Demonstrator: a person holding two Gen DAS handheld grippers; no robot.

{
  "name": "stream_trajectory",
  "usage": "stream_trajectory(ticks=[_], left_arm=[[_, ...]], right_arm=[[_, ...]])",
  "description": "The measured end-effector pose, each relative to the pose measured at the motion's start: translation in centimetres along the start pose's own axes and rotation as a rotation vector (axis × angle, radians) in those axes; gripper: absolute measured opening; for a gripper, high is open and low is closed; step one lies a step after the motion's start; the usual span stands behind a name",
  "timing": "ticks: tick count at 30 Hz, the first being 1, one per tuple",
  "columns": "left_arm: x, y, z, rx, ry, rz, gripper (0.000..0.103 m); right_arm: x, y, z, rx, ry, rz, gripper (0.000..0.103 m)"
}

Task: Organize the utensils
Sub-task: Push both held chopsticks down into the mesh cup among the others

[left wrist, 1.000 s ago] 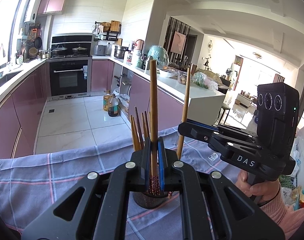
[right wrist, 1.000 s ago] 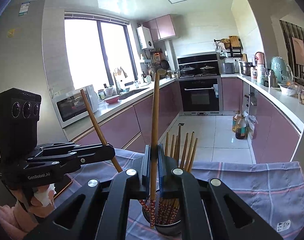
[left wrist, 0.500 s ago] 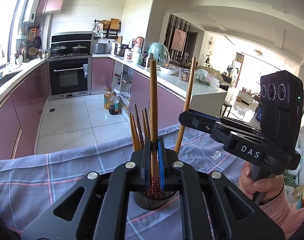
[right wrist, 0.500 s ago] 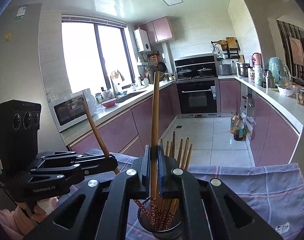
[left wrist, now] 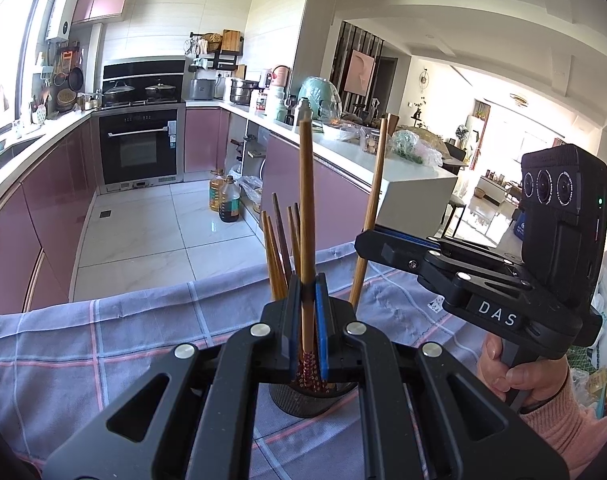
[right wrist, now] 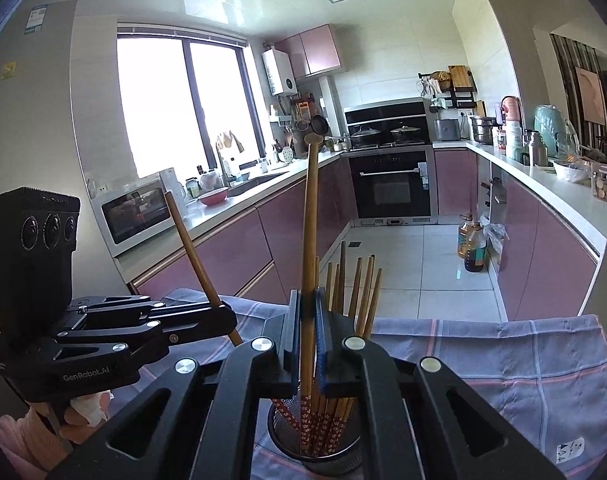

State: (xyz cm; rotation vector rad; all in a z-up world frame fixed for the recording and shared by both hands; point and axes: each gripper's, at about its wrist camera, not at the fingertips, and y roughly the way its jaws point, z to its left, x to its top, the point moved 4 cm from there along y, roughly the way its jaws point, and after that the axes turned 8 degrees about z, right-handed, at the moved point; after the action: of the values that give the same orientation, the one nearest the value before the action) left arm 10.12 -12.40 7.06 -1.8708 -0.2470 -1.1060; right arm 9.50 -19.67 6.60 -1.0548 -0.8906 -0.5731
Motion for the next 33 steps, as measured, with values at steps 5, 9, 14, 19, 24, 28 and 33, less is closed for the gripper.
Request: stream_trajectory(ticks=[5, 9, 14, 19, 24, 28, 33], left_arm=[[0.0, 0.3, 0.1, 0.003, -0.001, 0.011, 0.008], [0.0, 0.5, 0.1, 0.004, 0.001, 0.017, 0.008], [-0.2, 0.8, 0.1, 0.013, 0.005, 0.029, 0.008], [-0.6, 1.5, 0.1, 0.016, 0.007, 0.045, 0.008], [-0.8, 1.9, 0.0, 0.016, 0.012, 0.06, 0.008], [-1.0, 2.3, 0.1, 0.017, 0.018, 0.071, 0.008], [-1.4, 2.8, 0.0, 0.015, 0.027, 0.089, 0.008]], right_arm=[[-0.4, 0.2, -0.1, 0.001, 0.008, 0.011, 0.006], [-0.7, 0.4, -0.2, 0.001, 0.015, 0.019, 0.006], [-0.8, 0.6, -0.4, 0.003, 0.024, 0.022, 0.006], [-1.1, 1.1, -0.7, 0.005, 0.036, 0.034, 0.006], [-1.5, 1.5, -0.9, 0.009, 0.039, 0.049, 0.006], [-1.6, 1.9, -0.9, 0.009, 0.041, 0.059, 0.006], [-1.7, 2.6, -1.2, 0.01, 0.042, 0.078, 0.006]])
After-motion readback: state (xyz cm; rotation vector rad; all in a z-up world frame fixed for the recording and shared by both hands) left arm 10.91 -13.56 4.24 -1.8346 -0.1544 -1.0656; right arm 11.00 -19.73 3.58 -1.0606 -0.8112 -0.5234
